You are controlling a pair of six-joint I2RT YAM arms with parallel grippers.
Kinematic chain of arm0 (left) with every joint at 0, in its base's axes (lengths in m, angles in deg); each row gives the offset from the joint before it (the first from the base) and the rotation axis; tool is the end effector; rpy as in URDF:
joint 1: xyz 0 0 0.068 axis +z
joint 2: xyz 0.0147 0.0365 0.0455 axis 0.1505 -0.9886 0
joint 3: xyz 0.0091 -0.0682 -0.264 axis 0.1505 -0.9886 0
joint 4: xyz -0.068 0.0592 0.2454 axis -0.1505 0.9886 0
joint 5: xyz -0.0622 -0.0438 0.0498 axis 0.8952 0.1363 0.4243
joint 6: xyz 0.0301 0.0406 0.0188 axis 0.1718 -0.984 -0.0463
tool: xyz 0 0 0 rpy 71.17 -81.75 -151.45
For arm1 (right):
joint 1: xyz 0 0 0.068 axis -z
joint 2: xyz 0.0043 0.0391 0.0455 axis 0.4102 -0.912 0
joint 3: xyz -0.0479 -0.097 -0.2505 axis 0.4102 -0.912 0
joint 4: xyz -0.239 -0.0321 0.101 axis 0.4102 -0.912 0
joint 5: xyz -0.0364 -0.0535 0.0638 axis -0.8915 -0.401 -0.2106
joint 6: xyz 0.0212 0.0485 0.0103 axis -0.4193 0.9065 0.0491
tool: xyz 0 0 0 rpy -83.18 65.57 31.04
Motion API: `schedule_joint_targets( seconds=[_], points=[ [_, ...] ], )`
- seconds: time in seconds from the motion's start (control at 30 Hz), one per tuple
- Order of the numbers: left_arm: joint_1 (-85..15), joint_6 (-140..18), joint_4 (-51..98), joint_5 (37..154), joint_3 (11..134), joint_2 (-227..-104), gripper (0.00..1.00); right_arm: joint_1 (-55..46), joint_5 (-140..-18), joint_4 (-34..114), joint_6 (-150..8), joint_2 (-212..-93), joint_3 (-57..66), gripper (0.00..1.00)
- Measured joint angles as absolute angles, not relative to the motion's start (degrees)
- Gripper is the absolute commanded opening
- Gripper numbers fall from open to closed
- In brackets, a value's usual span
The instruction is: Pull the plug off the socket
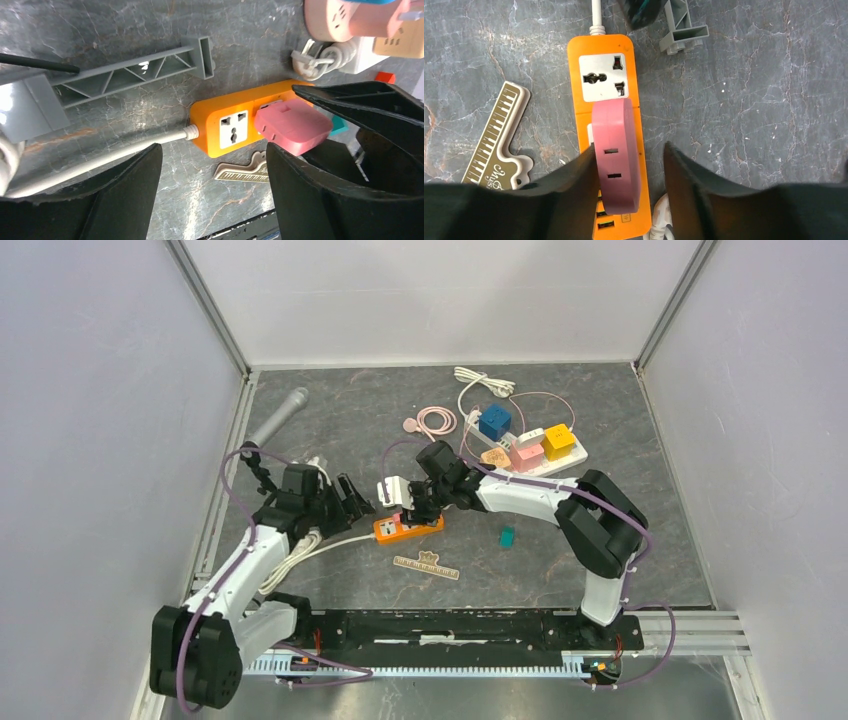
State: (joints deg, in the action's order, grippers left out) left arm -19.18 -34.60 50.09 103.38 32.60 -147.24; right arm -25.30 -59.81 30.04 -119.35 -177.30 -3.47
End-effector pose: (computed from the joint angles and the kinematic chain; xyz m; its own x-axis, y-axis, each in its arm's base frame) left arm 0.1906 -0.0457 0.2045 -0.8080 -0.4519 -0.3780 -0.1831 0.8024 -0.5679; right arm 0.2415 0.3081 0.1843 0.2130 -0.6564 -0.7237 -0.9765 -0.1183 -0.1802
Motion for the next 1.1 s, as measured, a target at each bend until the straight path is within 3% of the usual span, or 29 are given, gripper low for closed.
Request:
schedule_joint_targets(
  seconds=[0.2, 0.3, 0.67, 1.1],
  points=[
    [-25.8, -31.3, 47.6, 99.0, 30.8, -149.5, 0.74, -25.3, -59.8, 29.8, -119.5, -177.3, -3.5, 0.21],
    [-29.1, -29.9, 46.0, 96.7, 29.7, -149.6, 0.73, -25.3, -59.5, 29.6, -119.3, -177.3, -3.5, 0.15],
    [-34.8, -28.1, 42.4, 88.0, 24.8, -145.8, 0.66, -25.3, -59.3, 30.9, -119.0, -177.3, -4.1, 0.00],
    [-39.8, -28.2, 36.7, 82.9, 23.4, -149.1, 0.55, -25.3, -59.0, 34.2, -116.4, -176.0, -6.7, 0.00]
  ],
)
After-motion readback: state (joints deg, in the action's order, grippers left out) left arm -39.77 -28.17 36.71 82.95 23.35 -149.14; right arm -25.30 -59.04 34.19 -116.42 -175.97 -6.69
